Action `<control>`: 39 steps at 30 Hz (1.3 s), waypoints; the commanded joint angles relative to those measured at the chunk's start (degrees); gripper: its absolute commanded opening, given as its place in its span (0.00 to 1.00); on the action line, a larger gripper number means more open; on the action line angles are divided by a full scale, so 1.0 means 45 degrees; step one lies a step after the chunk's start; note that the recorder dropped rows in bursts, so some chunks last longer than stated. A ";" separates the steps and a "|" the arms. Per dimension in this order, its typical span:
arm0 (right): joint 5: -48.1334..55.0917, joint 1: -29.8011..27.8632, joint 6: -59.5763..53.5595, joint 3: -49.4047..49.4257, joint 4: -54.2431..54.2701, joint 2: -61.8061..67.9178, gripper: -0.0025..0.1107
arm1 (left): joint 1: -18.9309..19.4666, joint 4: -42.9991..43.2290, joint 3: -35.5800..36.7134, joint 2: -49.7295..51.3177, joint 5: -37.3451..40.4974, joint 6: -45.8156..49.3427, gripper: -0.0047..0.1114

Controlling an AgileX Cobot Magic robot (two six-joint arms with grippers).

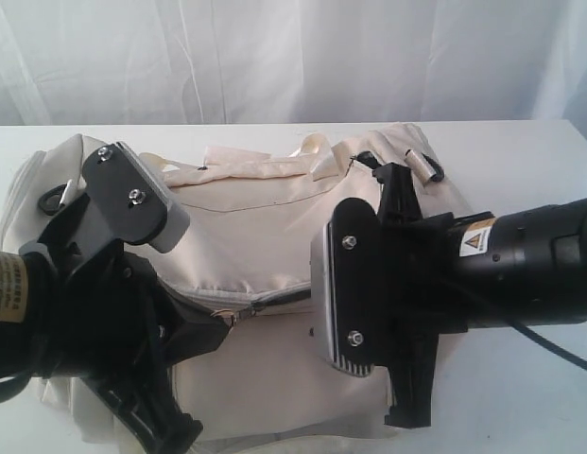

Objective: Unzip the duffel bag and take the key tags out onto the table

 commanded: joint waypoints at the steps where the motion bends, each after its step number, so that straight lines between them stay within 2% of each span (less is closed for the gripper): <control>1: -0.0481 0.0024 -0.0136 0.0067 -0.0021 0.0480 0.41 | -0.0064 -0.0014 0.0081 -0.0145 0.0045 -0.0123 0.04; 11: -0.0456 0.0024 -0.0052 0.0067 -0.0021 0.0729 0.10 | -0.0064 -0.0105 0.0081 -0.0145 -0.0143 -0.0646 0.04; 15: -0.0456 0.0024 -0.0009 0.0067 -0.0021 0.0729 0.03 | -0.0064 -0.0105 0.0081 -0.0145 -0.0143 -0.0646 0.04; 21: -0.0430 0.0024 0.0286 0.0067 -0.0429 0.0729 0.02 | -0.0064 -0.0051 0.0081 -0.0145 0.0039 -0.0612 0.04; 30: -0.0506 0.0024 0.1408 0.0067 -0.1647 0.0729 0.02 | -0.0064 0.0521 0.0081 -0.0805 0.1290 -0.0612 0.04; 34: -0.0535 0.0024 0.1574 0.0067 -0.1647 0.0729 0.02 | -0.0064 0.0975 0.0081 -0.1347 0.1487 -0.0775 0.04; 39: -0.0477 0.0024 0.1630 0.0067 -0.1647 0.0729 0.02 | -0.0064 0.2189 0.0081 -0.1850 0.2521 -0.1638 0.04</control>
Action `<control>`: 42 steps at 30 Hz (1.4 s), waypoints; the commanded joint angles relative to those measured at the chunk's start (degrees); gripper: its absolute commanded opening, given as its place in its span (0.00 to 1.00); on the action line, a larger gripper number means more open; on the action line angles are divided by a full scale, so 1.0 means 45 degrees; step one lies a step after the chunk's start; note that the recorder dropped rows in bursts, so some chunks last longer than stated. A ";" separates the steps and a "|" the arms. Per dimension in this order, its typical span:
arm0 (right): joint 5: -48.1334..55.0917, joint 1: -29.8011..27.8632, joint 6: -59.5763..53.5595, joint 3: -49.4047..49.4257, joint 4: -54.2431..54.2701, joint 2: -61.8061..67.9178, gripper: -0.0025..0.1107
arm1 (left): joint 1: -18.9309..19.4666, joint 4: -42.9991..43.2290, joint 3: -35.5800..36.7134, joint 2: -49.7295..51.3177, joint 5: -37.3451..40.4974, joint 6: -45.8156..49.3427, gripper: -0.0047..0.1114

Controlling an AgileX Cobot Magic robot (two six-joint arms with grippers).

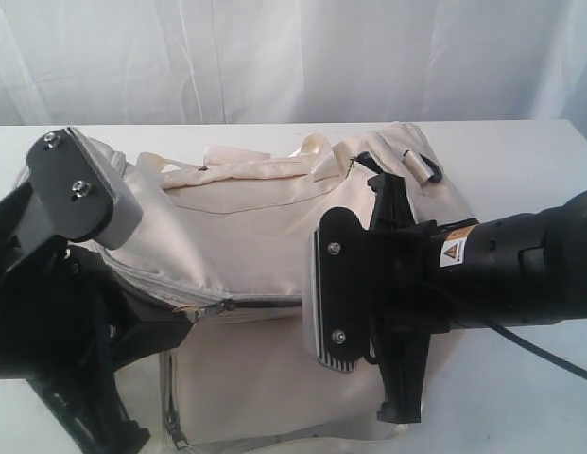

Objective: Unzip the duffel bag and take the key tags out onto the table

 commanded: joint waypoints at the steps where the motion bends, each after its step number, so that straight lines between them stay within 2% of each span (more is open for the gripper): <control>1: 0.0086 0.0003 0.0253 0.0047 -0.0227 0.0028 0.02 | -0.0064 0.1432 0.0081 -0.0624 0.1479 -0.1272 0.04; 6: 0.0084 0.0003 0.0330 0.0047 -0.0227 0.0028 0.02 | -0.0064 0.3971 0.0081 -0.1164 0.2814 -0.3401 0.04; 12: 0.0084 0.0003 0.0360 0.0047 -0.0227 0.0028 0.02 | -0.0064 0.5925 0.0081 -0.1958 0.3867 -0.4665 0.04; 16: 0.0084 0.0003 0.0424 0.0047 -0.0227 0.0028 0.02 | -0.0064 0.7464 0.0081 -0.2531 0.5160 -0.5397 0.04; 21: 0.0111 0.0003 0.0552 0.0047 -0.0149 0.0028 0.02 | -0.0064 0.9202 0.0081 -0.2528 0.5218 -0.5725 0.04; 22: 0.0111 0.0003 0.0574 0.0047 -0.0101 -0.0005 0.03 | -0.0064 0.9503 0.0081 -0.2528 0.5188 -0.6032 0.04; 24: 0.0088 0.0003 0.0608 0.0017 0.0079 -0.0439 0.14 | -0.0064 0.9503 0.0081 -0.2528 0.5188 -0.6059 0.04; 27: 0.0088 0.0003 0.1539 -0.0253 0.1221 -0.1630 0.43 | -0.0064 0.9448 0.0081 -0.2528 0.5097 -0.6057 0.04; 29: 0.0112 0.0059 0.1490 -0.0305 0.2360 -0.2156 0.53 | -0.0064 0.9119 0.0081 -0.2528 0.4511 -0.6057 0.04; 34: -0.0152 0.1095 0.1417 -0.0305 0.2661 -0.2034 0.53 | -0.0064 0.8997 0.0081 -0.2528 0.3577 -0.6057 0.04; 42: -0.2890 0.3229 0.1441 -0.0880 0.2732 -0.0362 0.53 | -0.0064 0.8662 0.0081 -0.2528 0.3404 -0.6009 0.04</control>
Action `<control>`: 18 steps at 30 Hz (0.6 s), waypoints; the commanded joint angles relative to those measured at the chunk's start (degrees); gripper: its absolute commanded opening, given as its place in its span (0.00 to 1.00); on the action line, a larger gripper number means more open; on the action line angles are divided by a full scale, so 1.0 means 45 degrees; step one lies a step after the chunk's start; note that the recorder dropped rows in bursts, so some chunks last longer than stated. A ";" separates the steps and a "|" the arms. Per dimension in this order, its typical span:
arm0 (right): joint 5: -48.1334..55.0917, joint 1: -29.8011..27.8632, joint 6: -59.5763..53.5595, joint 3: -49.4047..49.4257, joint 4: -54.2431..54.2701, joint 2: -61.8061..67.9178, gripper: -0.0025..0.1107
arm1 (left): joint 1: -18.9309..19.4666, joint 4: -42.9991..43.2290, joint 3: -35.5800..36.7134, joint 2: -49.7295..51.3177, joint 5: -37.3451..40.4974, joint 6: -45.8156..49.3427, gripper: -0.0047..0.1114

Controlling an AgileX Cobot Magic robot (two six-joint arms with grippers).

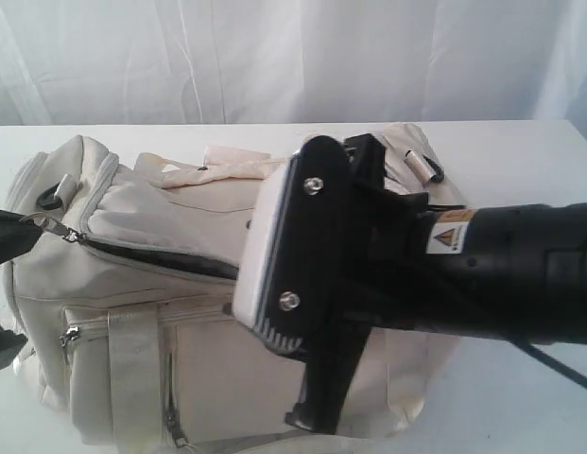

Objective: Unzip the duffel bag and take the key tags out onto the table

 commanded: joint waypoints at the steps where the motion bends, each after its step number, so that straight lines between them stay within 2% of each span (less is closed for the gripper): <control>1: -0.1272 0.1092 0.0084 -0.0751 0.0155 0.1218 0.53 | -0.0064 -0.0109 0.0081 -0.0157 -0.0110 -0.0046 0.04; 7: -0.2937 0.1946 0.0172 -0.1594 0.0155 0.3051 0.53 | -0.0064 -0.0109 0.0081 -0.0157 -0.0197 -0.0034 0.04; 14: -0.4359 0.2139 0.1004 -0.2032 0.0155 0.4560 0.52 | -0.0064 -0.0109 0.0081 -0.0157 -0.0197 -0.0034 0.04; 18: -0.4581 0.2139 0.1433 -0.2032 0.0128 0.5010 0.37 | -0.0064 -0.0050 0.0081 -0.0157 -0.0201 -0.0034 0.04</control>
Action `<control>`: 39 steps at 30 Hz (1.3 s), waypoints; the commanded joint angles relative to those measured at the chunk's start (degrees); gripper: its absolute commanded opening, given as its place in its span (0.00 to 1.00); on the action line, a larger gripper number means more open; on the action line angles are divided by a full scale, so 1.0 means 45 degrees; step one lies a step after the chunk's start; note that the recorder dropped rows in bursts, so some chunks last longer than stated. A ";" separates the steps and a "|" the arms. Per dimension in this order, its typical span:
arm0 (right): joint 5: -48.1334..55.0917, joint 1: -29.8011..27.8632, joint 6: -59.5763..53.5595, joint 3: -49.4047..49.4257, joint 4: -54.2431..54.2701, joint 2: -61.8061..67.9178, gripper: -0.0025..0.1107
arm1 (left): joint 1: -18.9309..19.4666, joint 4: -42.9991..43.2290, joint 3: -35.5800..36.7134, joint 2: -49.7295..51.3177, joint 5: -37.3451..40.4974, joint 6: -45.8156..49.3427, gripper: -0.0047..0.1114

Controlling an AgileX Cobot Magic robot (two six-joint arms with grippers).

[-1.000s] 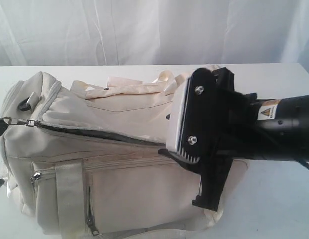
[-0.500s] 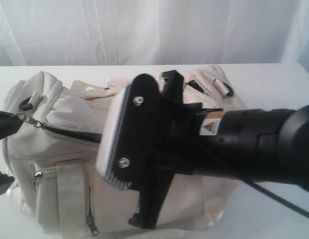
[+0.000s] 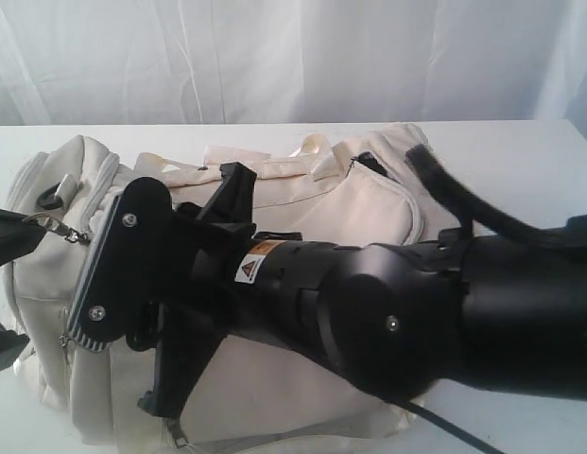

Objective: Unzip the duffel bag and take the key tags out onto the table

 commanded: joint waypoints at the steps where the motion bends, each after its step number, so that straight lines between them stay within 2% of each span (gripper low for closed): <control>1: -0.0388 0.0043 0.0436 -0.0073 0.0076 0.0419 0.30 | -0.0064 0.0142 0.0081 -0.0157 -0.0020 -0.0034 0.04; 6: -0.0157 0.0043 0.1045 -0.0073 0.0102 0.0522 0.04 | -0.0064 0.0993 0.0081 -0.0157 0.0267 -0.0034 0.04; 11: 0.0015 0.0043 0.1414 -0.0073 0.0102 0.0522 0.02 | -0.0064 0.2939 0.0081 0.0094 0.0314 -0.0935 0.04; 17: 0.0522 0.0043 0.1414 -0.0073 0.0102 0.0522 0.02 | 0.0060 0.5270 0.0081 0.1459 0.0307 -0.2278 0.04; 20: 0.0734 0.0043 0.1414 -0.0073 0.0102 0.0522 0.02 | 0.0698 0.5670 0.0081 0.2089 -0.0108 -0.2787 0.04; 24: 0.1136 0.0043 0.1414 -0.0073 0.0102 0.0522 0.02 | 0.2050 0.5867 -0.0010 0.2609 -0.1714 -0.2929 0.04; 31: 0.1603 0.0043 0.1414 -0.0073 0.0102 0.0522 0.02 | 0.4471 0.5812 -0.1187 0.3903 -0.3622 -0.2902 0.04; 39: 0.1675 0.0043 0.1312 -0.0073 0.0102 0.0522 0.02 | 0.6214 0.5752 -0.2876 0.6375 -0.5122 -0.2878 0.04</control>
